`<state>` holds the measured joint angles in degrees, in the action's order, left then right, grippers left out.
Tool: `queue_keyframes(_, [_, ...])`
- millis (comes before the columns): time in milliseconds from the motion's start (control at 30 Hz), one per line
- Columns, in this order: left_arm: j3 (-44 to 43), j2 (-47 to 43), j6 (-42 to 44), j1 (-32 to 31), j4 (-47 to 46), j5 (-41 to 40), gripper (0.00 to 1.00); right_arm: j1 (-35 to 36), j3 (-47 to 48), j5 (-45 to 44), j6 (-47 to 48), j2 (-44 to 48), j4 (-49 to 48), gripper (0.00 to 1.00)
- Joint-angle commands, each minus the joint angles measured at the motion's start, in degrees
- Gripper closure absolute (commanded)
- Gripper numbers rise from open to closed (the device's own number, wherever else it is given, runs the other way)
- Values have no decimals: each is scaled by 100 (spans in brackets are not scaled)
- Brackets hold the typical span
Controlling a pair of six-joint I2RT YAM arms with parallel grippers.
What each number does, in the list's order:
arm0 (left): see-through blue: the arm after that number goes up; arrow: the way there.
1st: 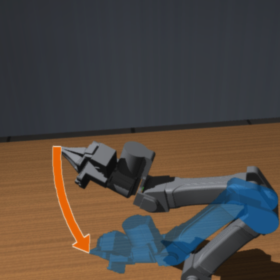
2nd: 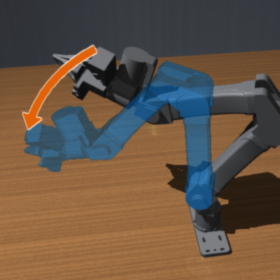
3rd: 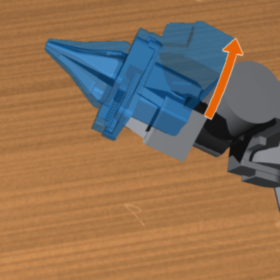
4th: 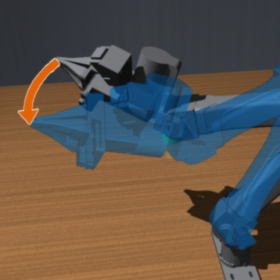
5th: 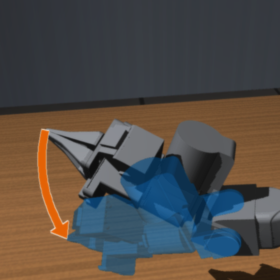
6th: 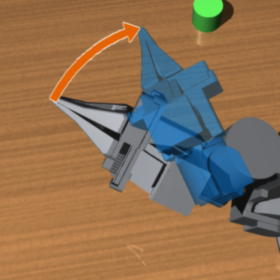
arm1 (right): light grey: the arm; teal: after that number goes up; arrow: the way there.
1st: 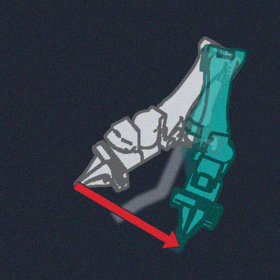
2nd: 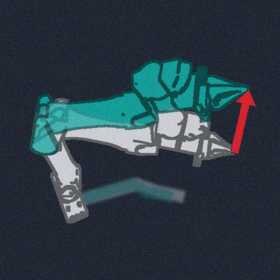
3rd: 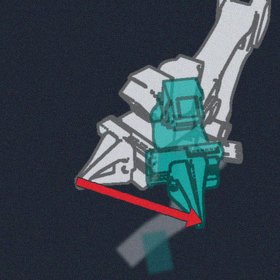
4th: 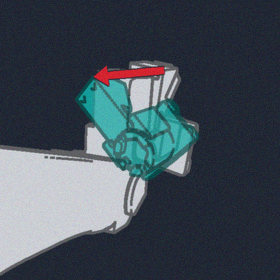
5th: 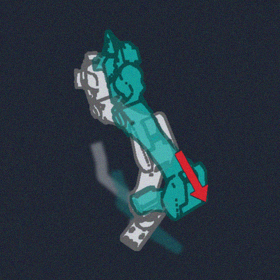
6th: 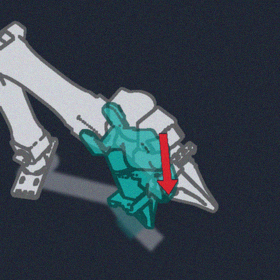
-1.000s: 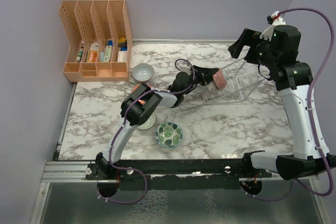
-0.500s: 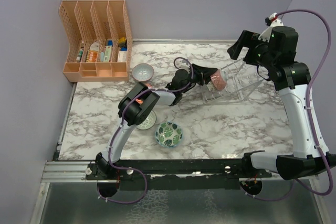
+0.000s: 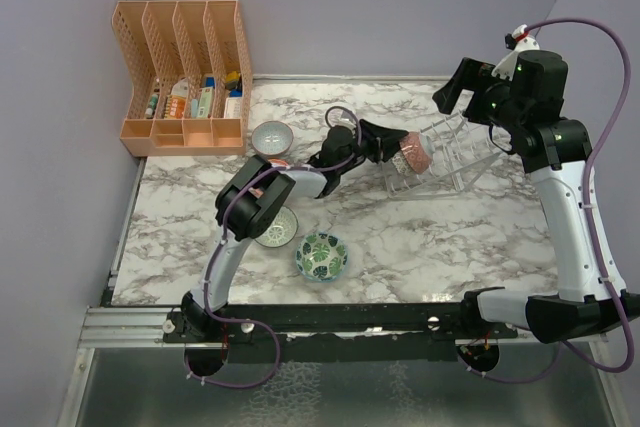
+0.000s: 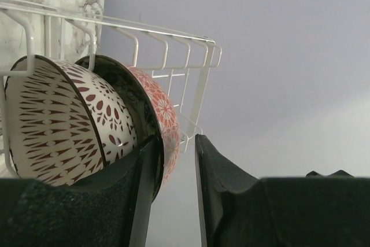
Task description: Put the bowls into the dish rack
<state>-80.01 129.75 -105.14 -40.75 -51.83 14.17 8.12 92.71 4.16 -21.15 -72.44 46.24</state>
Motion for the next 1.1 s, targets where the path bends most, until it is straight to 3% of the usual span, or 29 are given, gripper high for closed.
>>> queue_keyframes(0, [124, -492, 326, 69, 295, 312, 64, -41, -53, 56, 48, 130, -194, 0])
queue_keyframes(367, [1109, -1406, 757, 398, 660, 412, 59, -39, -148, 180, -6, 223, -264, 0])
queue_keyframes(533, [1366, -1953, 1364, 571, 1184, 505, 55, -41, -139, 266, -3, 270, -291, 0])
queue_keyframes(667, [1368, -2629, 2602, 805, 2310, 549, 47, -39, -204, 300, 18, 346, -291, 0])
queue_keyframes(767, [937, -3073, 4013, 943, 4167, 288, 42, -39, -264, 328, 14, 398, -300, 1])
queue_keyframes(933, [503, -3719, 5879, 998, 6338, -912, 39, -39, -386, 395, 7, 477, -306, 1])
queue_keyframes(1067, [703, -4035, 6745, 1004, 7214, -2092, 31, -41, -458, 464, -20, 523, -326, 0])
